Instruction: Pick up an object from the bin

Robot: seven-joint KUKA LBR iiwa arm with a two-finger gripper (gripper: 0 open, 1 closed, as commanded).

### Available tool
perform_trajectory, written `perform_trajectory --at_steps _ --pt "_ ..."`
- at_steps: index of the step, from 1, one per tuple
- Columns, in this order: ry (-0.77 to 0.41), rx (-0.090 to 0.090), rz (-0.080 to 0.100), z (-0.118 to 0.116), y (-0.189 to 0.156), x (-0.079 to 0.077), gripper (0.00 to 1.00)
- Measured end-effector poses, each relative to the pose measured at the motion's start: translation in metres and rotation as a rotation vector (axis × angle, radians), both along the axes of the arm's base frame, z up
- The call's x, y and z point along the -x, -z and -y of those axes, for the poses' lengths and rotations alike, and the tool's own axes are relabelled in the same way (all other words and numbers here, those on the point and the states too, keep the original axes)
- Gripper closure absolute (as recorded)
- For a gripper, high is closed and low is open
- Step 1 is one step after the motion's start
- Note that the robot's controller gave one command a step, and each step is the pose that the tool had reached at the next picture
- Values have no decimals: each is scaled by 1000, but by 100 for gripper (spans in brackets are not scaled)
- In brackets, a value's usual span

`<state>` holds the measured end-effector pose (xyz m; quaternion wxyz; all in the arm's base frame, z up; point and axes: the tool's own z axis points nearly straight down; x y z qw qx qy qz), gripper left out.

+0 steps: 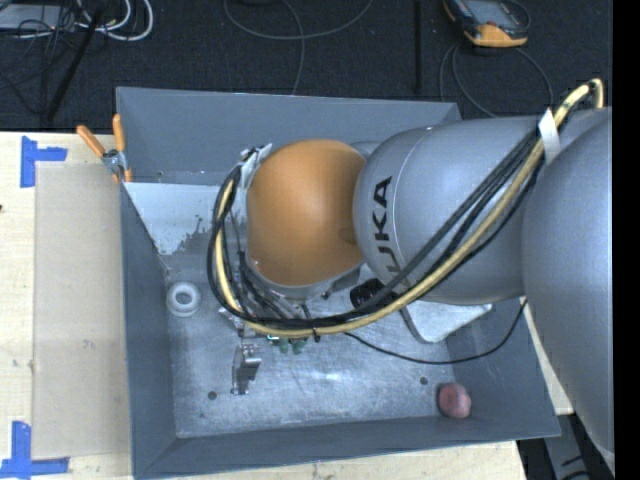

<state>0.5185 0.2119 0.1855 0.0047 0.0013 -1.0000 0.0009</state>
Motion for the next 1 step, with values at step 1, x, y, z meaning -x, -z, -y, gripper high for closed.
perform_trajectory --at_steps 1 --pt "-289 -5 13 55 115 -89 0"
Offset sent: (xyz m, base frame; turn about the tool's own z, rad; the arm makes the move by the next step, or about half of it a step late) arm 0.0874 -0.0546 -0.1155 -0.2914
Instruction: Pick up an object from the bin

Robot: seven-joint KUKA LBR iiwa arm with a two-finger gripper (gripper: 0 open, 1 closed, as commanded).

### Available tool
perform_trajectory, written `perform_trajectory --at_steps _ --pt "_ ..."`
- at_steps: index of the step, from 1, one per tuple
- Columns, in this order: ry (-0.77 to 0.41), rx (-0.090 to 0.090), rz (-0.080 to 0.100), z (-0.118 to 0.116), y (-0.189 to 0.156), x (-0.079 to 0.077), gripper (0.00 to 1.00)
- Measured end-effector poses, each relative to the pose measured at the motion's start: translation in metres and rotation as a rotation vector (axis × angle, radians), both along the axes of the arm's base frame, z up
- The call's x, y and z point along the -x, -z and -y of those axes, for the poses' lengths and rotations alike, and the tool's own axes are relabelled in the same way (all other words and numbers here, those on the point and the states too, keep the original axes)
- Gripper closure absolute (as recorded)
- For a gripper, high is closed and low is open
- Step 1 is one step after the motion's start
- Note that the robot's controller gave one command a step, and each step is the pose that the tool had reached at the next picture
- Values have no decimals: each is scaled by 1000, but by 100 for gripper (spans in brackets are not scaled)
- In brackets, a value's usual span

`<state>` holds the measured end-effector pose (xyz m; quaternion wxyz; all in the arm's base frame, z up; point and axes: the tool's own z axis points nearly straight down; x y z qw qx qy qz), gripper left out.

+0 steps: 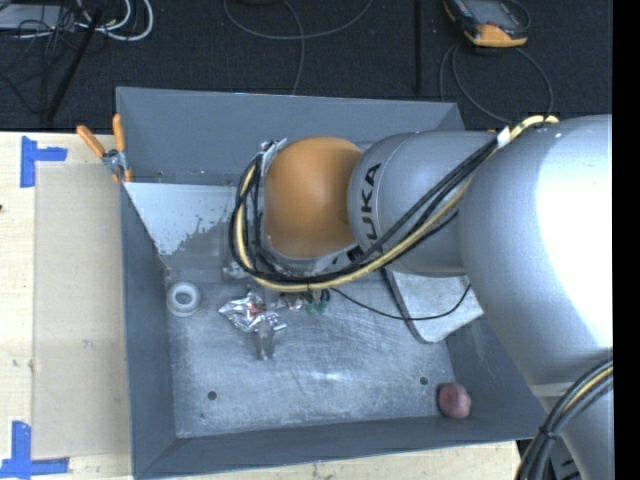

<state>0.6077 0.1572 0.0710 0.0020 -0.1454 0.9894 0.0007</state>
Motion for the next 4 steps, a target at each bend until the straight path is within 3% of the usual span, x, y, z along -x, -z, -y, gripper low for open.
perform_trajectory --at_steps 1,2,3,4 --pt "66 0 -1 -2 -30 -11 0" --pt "39 1 -2 -1 -37 -11 0" --pt "134 -1 -1 -4 0 -5 0" --pt "136 0 -3 -4 -1 -6 0"
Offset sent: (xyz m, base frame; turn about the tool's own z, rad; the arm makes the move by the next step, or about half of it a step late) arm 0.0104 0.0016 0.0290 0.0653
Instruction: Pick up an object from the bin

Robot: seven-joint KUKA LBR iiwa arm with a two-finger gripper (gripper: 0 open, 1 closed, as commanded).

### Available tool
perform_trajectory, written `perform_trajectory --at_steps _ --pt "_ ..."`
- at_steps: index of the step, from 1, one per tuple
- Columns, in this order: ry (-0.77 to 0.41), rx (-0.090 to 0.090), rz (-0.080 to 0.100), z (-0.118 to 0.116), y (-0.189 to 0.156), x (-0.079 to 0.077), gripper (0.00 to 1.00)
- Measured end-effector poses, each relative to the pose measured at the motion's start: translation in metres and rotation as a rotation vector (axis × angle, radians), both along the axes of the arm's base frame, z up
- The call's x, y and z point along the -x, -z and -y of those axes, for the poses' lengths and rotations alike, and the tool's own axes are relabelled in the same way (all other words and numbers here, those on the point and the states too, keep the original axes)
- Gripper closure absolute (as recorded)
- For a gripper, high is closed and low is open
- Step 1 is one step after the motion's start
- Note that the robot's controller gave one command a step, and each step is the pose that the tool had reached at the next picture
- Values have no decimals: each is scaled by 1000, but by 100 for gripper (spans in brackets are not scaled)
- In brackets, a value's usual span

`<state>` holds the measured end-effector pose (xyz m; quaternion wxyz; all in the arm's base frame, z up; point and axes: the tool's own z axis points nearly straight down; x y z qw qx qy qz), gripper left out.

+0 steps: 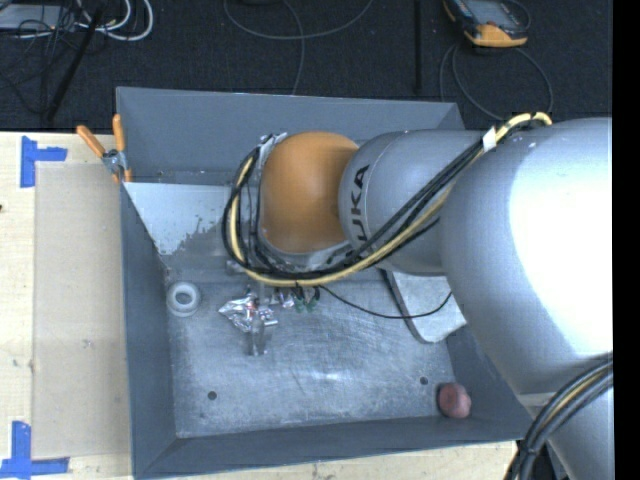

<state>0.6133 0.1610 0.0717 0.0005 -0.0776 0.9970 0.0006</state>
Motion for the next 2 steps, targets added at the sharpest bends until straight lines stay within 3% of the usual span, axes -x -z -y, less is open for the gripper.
perform_trajectory --at_steps 1,2 --pt "2 -4 10 -1 -4 -3 100" --pt "4 -1 5 -1 -57 -5 100"
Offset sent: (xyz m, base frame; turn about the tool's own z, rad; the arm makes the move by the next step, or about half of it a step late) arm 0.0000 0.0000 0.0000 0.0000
